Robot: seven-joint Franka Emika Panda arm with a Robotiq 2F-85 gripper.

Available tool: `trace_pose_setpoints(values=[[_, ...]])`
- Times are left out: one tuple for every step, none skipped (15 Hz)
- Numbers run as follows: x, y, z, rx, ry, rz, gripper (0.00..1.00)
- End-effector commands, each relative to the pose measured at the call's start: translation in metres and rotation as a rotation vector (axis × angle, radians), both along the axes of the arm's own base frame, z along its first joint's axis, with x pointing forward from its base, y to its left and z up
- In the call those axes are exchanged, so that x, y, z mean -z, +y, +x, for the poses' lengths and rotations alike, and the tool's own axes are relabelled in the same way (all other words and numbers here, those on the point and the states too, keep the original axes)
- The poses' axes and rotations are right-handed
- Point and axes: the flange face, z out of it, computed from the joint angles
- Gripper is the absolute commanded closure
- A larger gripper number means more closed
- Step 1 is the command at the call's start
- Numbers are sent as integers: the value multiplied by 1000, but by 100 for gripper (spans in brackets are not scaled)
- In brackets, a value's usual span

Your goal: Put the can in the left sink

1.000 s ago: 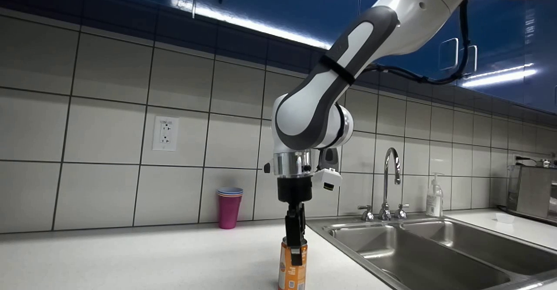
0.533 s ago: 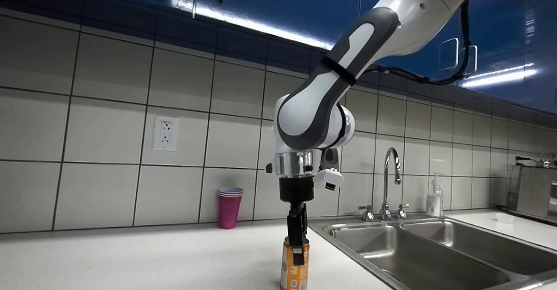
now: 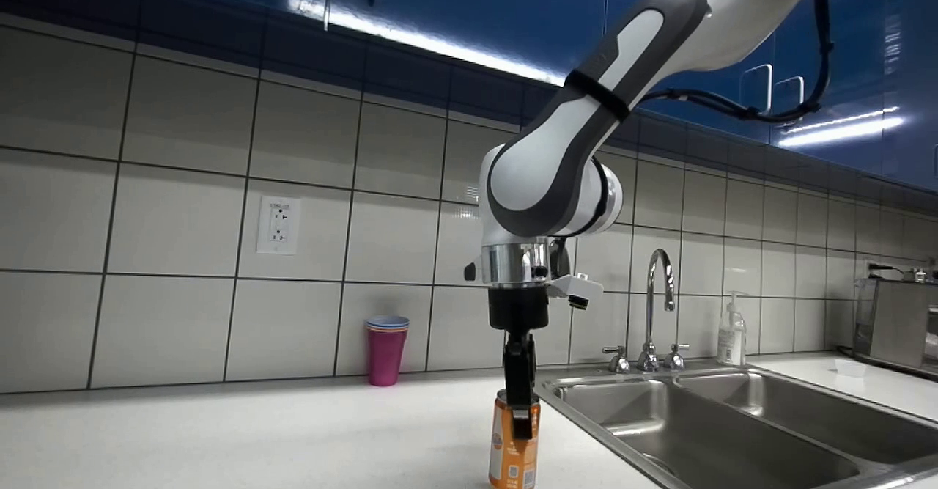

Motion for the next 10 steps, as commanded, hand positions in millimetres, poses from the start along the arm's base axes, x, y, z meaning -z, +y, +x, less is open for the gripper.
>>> trace_pose_setpoints(values=[[-30,-15,-19,-19,-39,38,62],[-36,-19,-21,-16,-48,47,62],[-42,-23,-23,-15,-66,58,62],[-48,-28,-25,-17,-77,65,62],[-53,-32,-27,-13,-85,73,62],[-59,-38,-27,-10,-94,83,62],[-64,-43,-28,-3,-100,89,62],[-69,-48,-28,6,-107,93,62],[-72,-54,-28,14,-112,96,62],[-74,-60,-27,24,-118,96,62]])
